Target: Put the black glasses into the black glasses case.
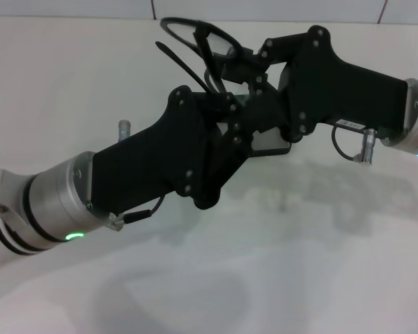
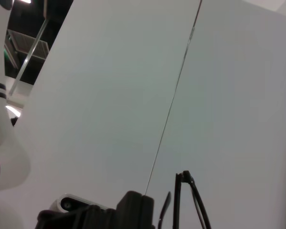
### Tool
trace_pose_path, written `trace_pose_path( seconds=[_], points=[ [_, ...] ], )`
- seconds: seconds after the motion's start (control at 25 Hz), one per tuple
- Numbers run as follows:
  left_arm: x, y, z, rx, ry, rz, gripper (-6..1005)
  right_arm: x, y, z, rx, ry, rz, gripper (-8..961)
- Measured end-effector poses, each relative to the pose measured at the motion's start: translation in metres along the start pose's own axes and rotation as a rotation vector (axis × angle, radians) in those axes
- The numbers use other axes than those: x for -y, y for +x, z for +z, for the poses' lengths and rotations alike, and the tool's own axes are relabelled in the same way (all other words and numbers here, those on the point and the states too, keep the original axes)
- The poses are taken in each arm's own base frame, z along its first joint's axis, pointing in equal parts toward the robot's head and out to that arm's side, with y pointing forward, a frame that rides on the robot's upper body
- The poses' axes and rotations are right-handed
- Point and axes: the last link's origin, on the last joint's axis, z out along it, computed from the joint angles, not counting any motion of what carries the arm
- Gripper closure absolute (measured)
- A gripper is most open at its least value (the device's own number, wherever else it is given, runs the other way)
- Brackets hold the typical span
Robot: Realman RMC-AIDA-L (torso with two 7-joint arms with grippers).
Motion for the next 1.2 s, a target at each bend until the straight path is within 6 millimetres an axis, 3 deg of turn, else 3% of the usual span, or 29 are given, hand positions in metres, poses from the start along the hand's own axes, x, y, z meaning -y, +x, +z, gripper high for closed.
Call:
trace_pose_path(
  seconds=[1.2],
  points=[
    [-0.0004,-0.0021,-0.0022,0.011,0.009,-0.012,983,-0.0028,0.0041,0.0011,-0.023,-0.004,0.000,876]
  ],
)
